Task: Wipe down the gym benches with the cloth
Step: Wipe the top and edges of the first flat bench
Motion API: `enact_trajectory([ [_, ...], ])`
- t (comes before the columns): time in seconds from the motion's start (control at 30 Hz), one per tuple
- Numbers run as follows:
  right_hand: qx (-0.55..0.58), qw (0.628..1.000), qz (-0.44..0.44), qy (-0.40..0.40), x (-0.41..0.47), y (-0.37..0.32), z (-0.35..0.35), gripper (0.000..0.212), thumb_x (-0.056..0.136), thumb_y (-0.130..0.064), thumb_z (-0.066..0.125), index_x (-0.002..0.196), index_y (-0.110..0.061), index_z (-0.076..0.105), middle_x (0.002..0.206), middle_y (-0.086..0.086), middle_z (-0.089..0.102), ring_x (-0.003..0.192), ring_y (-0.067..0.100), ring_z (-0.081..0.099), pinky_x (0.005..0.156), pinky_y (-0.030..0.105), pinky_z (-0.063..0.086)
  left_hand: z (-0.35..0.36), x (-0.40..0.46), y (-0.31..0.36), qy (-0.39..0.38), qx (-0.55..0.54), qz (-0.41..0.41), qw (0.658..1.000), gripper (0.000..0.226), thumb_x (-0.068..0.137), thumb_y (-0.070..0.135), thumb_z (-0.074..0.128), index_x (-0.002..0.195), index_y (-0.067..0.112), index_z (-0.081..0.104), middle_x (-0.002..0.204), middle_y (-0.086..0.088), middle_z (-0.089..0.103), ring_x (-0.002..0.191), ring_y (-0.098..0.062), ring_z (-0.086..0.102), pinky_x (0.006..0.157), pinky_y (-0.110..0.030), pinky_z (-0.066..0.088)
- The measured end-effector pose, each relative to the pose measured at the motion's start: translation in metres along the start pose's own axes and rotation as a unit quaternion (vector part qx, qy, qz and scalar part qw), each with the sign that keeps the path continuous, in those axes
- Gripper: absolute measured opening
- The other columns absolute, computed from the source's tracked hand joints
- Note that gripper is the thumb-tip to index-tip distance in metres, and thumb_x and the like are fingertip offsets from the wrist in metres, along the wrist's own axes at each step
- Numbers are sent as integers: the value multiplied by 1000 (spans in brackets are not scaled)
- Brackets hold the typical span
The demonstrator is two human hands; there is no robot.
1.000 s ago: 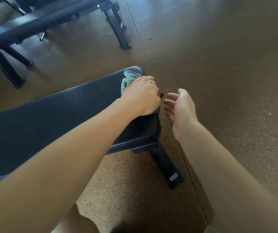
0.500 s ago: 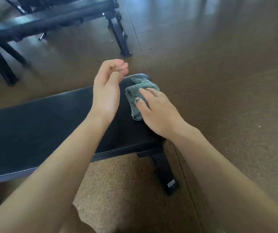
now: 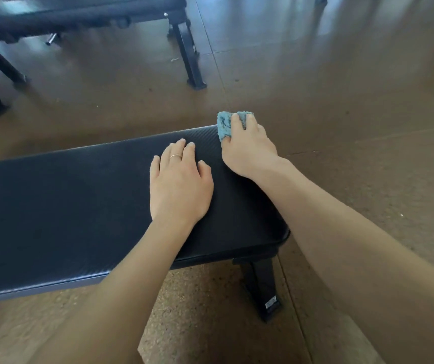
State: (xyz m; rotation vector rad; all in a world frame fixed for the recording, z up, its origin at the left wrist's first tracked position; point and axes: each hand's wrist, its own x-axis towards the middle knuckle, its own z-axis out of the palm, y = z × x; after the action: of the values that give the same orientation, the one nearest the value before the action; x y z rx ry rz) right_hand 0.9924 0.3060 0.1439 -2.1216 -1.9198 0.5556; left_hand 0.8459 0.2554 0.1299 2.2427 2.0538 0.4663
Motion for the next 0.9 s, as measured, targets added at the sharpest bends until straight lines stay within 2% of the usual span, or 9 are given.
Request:
enact_trajectory([
  [0.13,-34,998,-39,-29,32,-4,-11,45,109,-32,28,150,-16,41,151,11,43,135,36,41,104,47,38,-2,-1,1,-2,-3,-8,1000,53,105,35,33,154,16,38,163,-2,33,152,-20,25,127,-44,15],
  [0.27,-17,998,-67,-4,18,13,-6,46,111,-27,28,155,-16,35,153,9,41,132,37,43,104,45,38,-3,-4,2,-6,-1,-7,1000,54,105,36,33,154,15,39,163,-2,34,152,-19,25,127,-43,15],
  [0.37,26,996,-68,58,-9,29,0,42,109,-19,34,150,-11,42,152,10,39,118,39,53,92,43,43,-3,-5,1,-5,0,-5,1000,54,105,36,34,154,15,39,162,-2,34,152,-19,26,127,-43,14],
  [0.47,88,992,-40,83,-49,38,-2,40,109,-18,37,147,-11,45,144,10,48,113,33,56,91,38,43,-2,-4,1,0,0,-5,1000,53,104,35,35,153,15,40,162,-2,36,151,-20,27,127,-43,15],
  [0.57,162,984,-3,75,-93,42,-4,17,108,-20,41,122,-17,51,118,4,56,91,12,55,70,23,40,0,-4,2,7,-6,-11,1000,53,104,33,38,152,14,43,161,-3,38,151,-20,28,127,-42,15],
  [0.63,190,979,10,66,-102,42,-7,3,106,-22,46,107,-20,44,106,2,55,83,9,53,62,23,37,1,-5,1,8,-7,-11,1000,52,104,33,38,152,13,43,160,-3,38,151,-20,29,127,-42,15],
  [0.73,203,978,24,35,-75,38,-15,22,105,-29,49,122,-20,40,116,1,57,94,20,55,71,36,38,1,-4,1,7,-4,-11,1000,53,104,33,38,152,13,42,161,-3,37,152,-20,27,127,-42,14],
  [0.83,184,983,26,-10,-28,30,-16,49,107,-35,42,152,-21,28,142,9,50,119,29,52,88,34,34,0,-4,1,8,-4,-18,1000,53,104,34,37,153,14,42,162,-2,36,152,-19,26,127,-40,12],
  [0.9,143,989,13,-27,0,25,-14,51,108,-35,36,156,-23,26,148,14,45,126,35,50,92,38,35,0,-3,2,13,-5,-22,1000,52,103,34,37,152,15,43,161,-2,37,152,-18,26,127,-40,12],
])
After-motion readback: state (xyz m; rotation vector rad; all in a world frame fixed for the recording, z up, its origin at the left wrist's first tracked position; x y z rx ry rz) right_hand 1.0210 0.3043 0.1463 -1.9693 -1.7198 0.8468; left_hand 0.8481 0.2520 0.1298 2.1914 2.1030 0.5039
